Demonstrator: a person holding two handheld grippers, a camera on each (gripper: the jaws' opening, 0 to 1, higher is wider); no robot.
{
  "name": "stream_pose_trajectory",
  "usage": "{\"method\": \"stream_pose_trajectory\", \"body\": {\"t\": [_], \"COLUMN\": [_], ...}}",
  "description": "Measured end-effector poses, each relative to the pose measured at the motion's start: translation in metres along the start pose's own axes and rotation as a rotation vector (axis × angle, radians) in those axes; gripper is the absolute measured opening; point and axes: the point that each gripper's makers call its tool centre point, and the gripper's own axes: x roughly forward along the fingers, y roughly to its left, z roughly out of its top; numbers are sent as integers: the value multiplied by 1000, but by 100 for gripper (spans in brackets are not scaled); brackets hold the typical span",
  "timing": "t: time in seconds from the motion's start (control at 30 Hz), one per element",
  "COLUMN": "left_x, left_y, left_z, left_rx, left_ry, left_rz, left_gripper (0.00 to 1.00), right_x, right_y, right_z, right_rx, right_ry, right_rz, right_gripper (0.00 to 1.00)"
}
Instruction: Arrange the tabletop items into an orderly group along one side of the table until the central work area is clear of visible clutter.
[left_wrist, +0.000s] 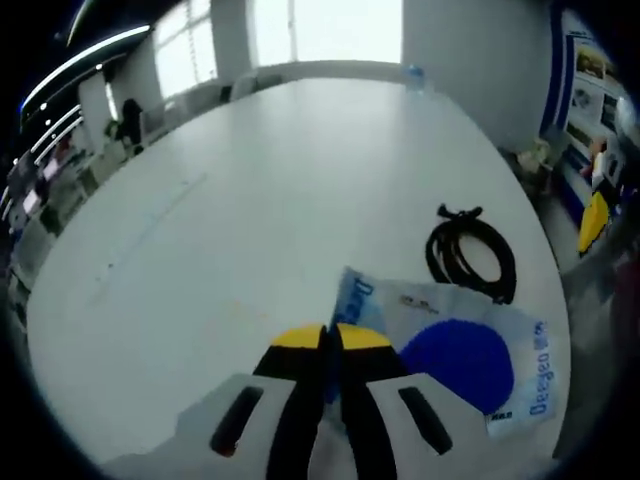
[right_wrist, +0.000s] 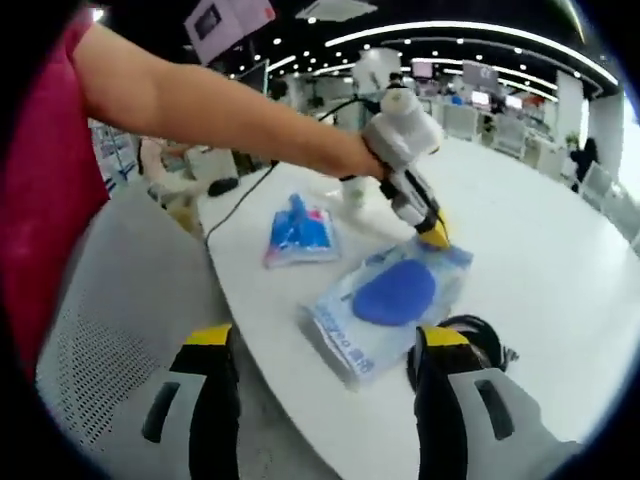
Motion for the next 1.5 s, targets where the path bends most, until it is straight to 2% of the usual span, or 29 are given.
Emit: {"method": "stream_pose_trajectory", "body": {"t": [0.13, 0.4, 0.53, 0.6, 0.73, 0.8, 0.87, 0.9, 0.93, 1.1, 1.33, 1.5], "left_x": [1, 1, 1, 1, 1, 1, 0, 0, -2, -9, -25, -38], "left_y": [0, 1, 2, 2, 3, 4, 7, 8, 9, 9, 11, 13], "left_z": [-1, -1, -1, -1, -1, -1, -1, -1, -1, -5, 8, 12], "left_rx": [-3, -4, -9, -14, -13, -17, -19, -25, -33, -47, -73, -106], "left_ry": [4, 8, 9, 10, 11, 12, 12, 13, 16, 27, -13, -35], "left_rz": [1, 6, 10, 11, 16, 20, 33, 34, 35, 48, 83, 113], "left_gripper": [0, 0, 0, 0, 0, 0, 0, 0, 0, 0, 0, 0], "right_x": [18, 41, 52, 56, 64, 66, 64, 63, 60, 43, 18, 5], "right_y": [5, 1, -3, -7, -9, -15, -9, -11, -15, -19, -31, -40], "right_z": [-11, -16, -23, -27, -34, -40, -39, -38, -33, -28, -14, -13], "right_rx": [-126, -229, -254, -308, -348, -409, -437, -443, -488, -515, -583, -627], "right_ry": [81, 95, 111, 129, 144, 173, 157, 154, 141, 140, 134, 146], "right_rz": [46, 111, 122, 113, 115, 94, 124, 113, 92, 88, 64, 52], "right_gripper": [52, 36, 33, 30, 24, 19, 8, 5, 3, 2, 2, 2]}}
